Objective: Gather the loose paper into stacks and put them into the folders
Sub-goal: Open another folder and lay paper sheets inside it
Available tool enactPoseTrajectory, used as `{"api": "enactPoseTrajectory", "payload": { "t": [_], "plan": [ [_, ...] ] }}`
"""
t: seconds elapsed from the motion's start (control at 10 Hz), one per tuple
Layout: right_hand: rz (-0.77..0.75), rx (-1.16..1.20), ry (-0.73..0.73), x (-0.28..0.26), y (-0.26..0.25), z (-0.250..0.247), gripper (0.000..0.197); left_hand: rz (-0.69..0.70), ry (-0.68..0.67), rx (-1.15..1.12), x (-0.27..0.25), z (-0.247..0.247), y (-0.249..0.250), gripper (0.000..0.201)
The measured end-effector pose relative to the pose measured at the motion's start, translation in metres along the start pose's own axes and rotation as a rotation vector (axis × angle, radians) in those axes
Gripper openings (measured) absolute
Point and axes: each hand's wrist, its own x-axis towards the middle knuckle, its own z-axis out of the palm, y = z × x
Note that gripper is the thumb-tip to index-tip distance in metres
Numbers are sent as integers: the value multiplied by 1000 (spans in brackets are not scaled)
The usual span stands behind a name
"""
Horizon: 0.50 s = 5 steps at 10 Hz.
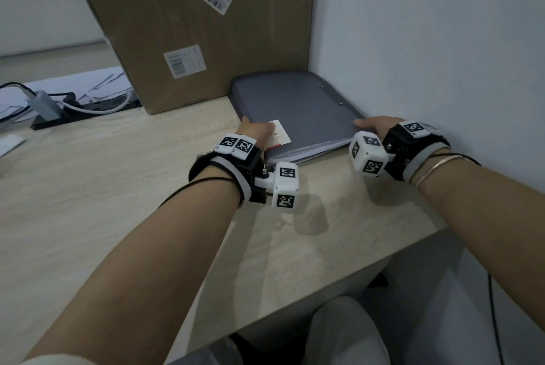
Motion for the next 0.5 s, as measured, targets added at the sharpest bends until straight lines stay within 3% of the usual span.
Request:
{"api": "enactPoseTrajectory", "payload": {
  "t": [0.1, 0.2, 0.3, 0.4, 0.5],
  "plan": [
    [-6, -35, 2, -8, -2, -5, 29, 22, -20, -28, -13, -7, 2, 66],
    [-18, -138, -106, -17, -6, -10, 16, -25, -74, -84, -48, -12, 14, 28],
    [-17, -212, -54, -33, -12, -11, 10, -74, -114, -91, -58, -14, 11, 20],
    [38, -88, -93, -9, -5, -7, 36, -71, -174, -107, -66, -17, 9, 19],
    [28, -38, -126, -12, -2, -1, 54, -58, -182, -117, -62, -15, 1, 43]
  ]
}}
